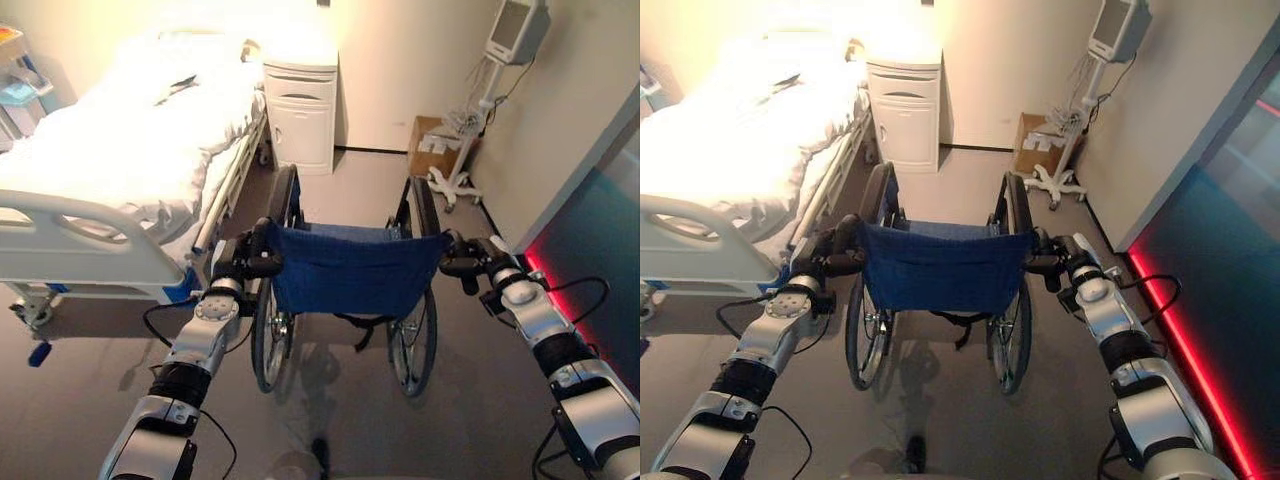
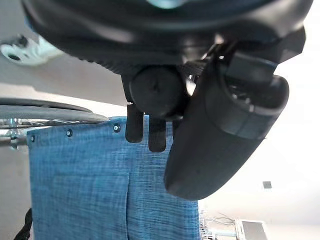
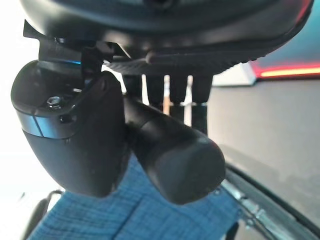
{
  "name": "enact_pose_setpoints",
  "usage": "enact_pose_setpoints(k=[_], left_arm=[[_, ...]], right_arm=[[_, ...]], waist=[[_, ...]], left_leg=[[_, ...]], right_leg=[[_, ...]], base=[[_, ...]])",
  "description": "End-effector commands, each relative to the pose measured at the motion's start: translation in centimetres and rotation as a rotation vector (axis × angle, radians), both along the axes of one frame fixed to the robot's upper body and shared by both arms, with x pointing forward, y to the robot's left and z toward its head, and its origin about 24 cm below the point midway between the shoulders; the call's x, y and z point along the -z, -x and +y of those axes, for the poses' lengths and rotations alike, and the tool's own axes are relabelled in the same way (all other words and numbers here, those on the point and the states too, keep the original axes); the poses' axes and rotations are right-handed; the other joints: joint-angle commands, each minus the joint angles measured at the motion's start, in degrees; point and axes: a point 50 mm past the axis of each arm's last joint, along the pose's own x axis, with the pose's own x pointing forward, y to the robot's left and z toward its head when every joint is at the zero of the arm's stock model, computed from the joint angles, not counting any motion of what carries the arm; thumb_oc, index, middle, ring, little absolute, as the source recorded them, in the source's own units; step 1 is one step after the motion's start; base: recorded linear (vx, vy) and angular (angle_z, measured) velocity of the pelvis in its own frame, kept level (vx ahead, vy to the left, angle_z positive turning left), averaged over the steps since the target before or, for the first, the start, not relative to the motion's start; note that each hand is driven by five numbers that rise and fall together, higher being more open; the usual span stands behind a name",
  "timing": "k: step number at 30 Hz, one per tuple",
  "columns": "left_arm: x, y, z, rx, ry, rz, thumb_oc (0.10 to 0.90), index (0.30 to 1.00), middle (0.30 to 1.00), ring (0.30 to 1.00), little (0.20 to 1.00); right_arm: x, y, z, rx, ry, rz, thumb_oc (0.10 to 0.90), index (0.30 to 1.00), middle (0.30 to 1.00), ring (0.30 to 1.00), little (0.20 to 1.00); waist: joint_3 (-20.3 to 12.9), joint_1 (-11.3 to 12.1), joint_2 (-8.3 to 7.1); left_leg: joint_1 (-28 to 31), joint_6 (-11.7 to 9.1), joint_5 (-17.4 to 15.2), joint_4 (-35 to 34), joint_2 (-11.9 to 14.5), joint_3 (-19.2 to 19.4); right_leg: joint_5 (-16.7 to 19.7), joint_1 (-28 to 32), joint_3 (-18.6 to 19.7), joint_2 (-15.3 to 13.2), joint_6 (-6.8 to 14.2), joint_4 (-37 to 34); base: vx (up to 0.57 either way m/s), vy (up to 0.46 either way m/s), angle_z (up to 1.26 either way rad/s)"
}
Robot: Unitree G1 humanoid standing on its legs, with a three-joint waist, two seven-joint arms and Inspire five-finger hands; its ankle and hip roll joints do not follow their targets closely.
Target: Push the wheelchair next to the bed
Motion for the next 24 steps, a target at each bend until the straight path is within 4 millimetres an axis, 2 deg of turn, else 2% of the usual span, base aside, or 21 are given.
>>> enact_pose_setpoints(k=[1,2,3,4,5,6,7,8,9,11,12,13,14,15,19,24], left_arm=[[5.2,2.9,1.5,0.019,-0.139,0.23,0.4,0.3,0.3,0.3,0.3],[4.8,2.5,1.4,0.03,-0.146,0.226,0.4,0.3,0.3,0.3,0.3],[4.8,2.4,1.3,0.036,-0.146,0.223,0.4,0.3,0.3,0.3,0.3],[4.5,2.1,1.1,0.049,-0.143,0.213,0.4,0.3,0.3,0.3,0.3],[4.3,1.9,1.0,0.055,-0.141,0.207,0.4,0.3,0.3,0.3,0.3],[4.2,1.9,1.0,0.055,-0.142,0.201,0.4,0.3,0.3,0.3,0.3],[4.2,1.9,0.9,0.05,-0.143,0.193,0.4,0.3,0.3,0.3,0.3],[4.4,1.9,0.8,0.027,-0.125,0.197,0.4,0.3,0.3,0.3,0.3],[4.7,2.1,0.6,0.026,-0.112,0.213,0.4,0.3,0.3,0.3,0.3],[4.9,2.2,0.3,0.026,-0.121,0.223,0.4,0.3,0.3,0.3,0.3],[5.1,2.4,0.2,0.02,-0.12,0.229,0.4,0.3,0.3,0.3,0.3],[5.2,2.4,0.1,0.018,-0.116,0.231,0.4,0.3,0.3,0.3,0.3],[5.3,2.4,-0.4,0.018,-0.111,0.23,0.4,0.3,0.3,0.3,0.3],[5.4,2.2,-0.9,0.023,-0.103,0.226,0.4,0.3,0.3,0.3,0.3],[5.7,2.3,-1.3,0.025,-0.087,0.23,0.4,0.3,0.3,0.3,0.3],[5.6,1.8,-1.9,0.063,-0.084,0.223,0.4,0.3,0.3,0.3,0.3]], right_arm=[[-0.9,-0.1,2.3,-0.26,0.181,-0.038,0.4,0.3,0.3,0.3,0.3],[-0.9,-0.2,2.3,-0.252,0.18,-0.052,0.4,0.3,0.3,0.3,0.3],[-0.9,-0.1,2.2,-0.245,0.182,-0.054,0.4,0.3,0.3,0.3,0.3],[-0.9,-0.1,2.0,-0.23,0.187,-0.065,0.4,0.3,0.3,0.3,0.3],[-1.0,0.0,2.0,-0.223,0.192,-0.072,0.4,0.3,0.3,0.3,0.3],[-1.2,0.0,2.0,-0.224,0.195,-0.079,0.4,0.3,0.3,0.3,0.3],[-1.6,0.0,2.0,-0.23,0.2,-0.088,0.4,0.3,0.3,0.3,0.3],[-1.9,0.0,1.8,-0.228,0.187,-0.089,0.4,0.3,0.3,0.3,0.3],[-2.1,-0.2,2.1,-0.25,0.195,-0.082,0.4,0.3,0.3,0.3,0.3],[-2.7,-0.3,2.1,-0.256,0.201,-0.08,0.4,0.3,0.3,0.3,0.3],[-2.8,-0.2,1.7,-0.254,0.198,-0.07,0.4,0.3,0.3,0.3,0.3],[-2.8,-0.2,1.6,-0.256,0.199,-0.066,0.4,0.3,0.3,0.3,0.3],[-2.8,-0.1,1.1,-0.26,0.215,-0.055,0.4,0.3,0.3,0.3,0.3],[-2.6,-0.1,0.8,-0.258,0.229,-0.044,0.4,0.3,0.3,0.3,0.3],[-2.4,-0.2,0.5,-0.264,0.247,-0.032,0.4,0.3,0.3,0.3,0.3],[-1.9,-0.1,-0.4,-0.225,0.246,0.001,0.4,0.3,0.3,0.3,0.3]], waist=[[2.66,-0.96,1.39],[3.53,-2.0,1.22],[3.65,-2.3,1.07],[3.65,-3.1,0.85],[3.55,-3.45,0.59],[3.46,-3.44,0.35],[3.19,-3.36,0.03],[2.63,-3.36,-0.28],[2.48,-3.4,-0.9],[2.11,-4.07,-1.31],[1.99,-4.5,-1.6],[1.97,-4.64,-1.61],[2.29,-4.97,-1.46],[2.49,-5.13,-1.53],[1.88,-5.79,-1.57],[0.59,-7.11,-1.84]], left_leg=[[3.31,-5.56,-8.07,3.69,1.82,1.64],[4.58,-5.76,-9.85,4.09,2.33,0.64],[4.62,-5.84,-10.4,4.41,2.37,-0.03],[4.12,-5.88,-11.72,5.37,2.45,-2.12],[3.45,-6.16,-12.69,6.46,2.64,-3.23],[2.82,-6.44,-13.15,7.55,2.82,-3.53],[1.59,-7.08,-13.45,9.49,3.32,-3.73],[0.24,-7.72,-13.73,12.1,4.44,-3.51],[-0.16,-8.03,-14.51,14.4,4.87,-3.89],[0.33,-9.18,-13.63,15.17,7.05,-2.5],[0.54,-10.34,-11.91,16.63,9.03,-1.14],[0.53,-10.72,-11.07,17.16,9.73,-0.78],[-0.13,-11.7,-7.96,19.98,11.58,-1.03],[-0.77,-12.07,-6.08,21.84,12.02,-1.3],[1.43,-12.56,-5.72,21.81,11.3,-1.43],[2.92,-13.27,-4.66,26.79,10.16,0.56]], right_leg=[[22.6,-5.12,-0.24,-1.36,-1.15,-13.6],[25.77,-6.94,1.89,-3.94,-0.71,-20.53],[26.38,-7.42,3.27,-4.18,-0.49,-23.17],[27.31,-8.51,6.68,-4.6,0.0,-27.81],[27.12,-8.48,7.88,-4.59,0.2,-29.24],[26.68,-8.15,7.58,-4.4,0.24,-28.74],[25.03,-7.43,6.65,-3.92,0.17,-28.72],[21.64,-6.27,5.09,-2.81,-0.12,-27.51],[20.62,-6.19,5.24,-1.77,-0.29,-24.94],[17.97,-5.99,4.0,-0.87,-1.04,-24.34],[16.53,-5.16,2.38,-0.27,-2.13,-24.34],[16.14,-4.74,1.75,-0.01,-2.6,-24.44],[14.64,-2.96,1.23,1.8,-4.29,-24.84],[13.95,-1.64,0.86,2.96,-5.4,-25.49],[13.31,-1.28,0.6,3.97,-6.69,-26.07],[12.06,-0.49,-1.19,6.38,-9.49,-27.33]], base=[[0.32,-0.455,-0.22],[0.27,-0.386,-0.01],[0.34,-0.495,0.3],[0.26,-0.39,0.66],[0.27,-0.415,0.81],[0.2,-0.344,0.95],[0.24,-0.365,0.89],[0.34,-0.434,0.88],[0.3,-0.334,0.66],[0.27,-0.224,0.63],[0.26,-0.207,0.58],[0.32,-0.285,0.57],[0.34,-0.331,0.61],[0.4,-0.368,0.6],[0.24,-0.181,0.29],[0.2,-0.177,0.32]])
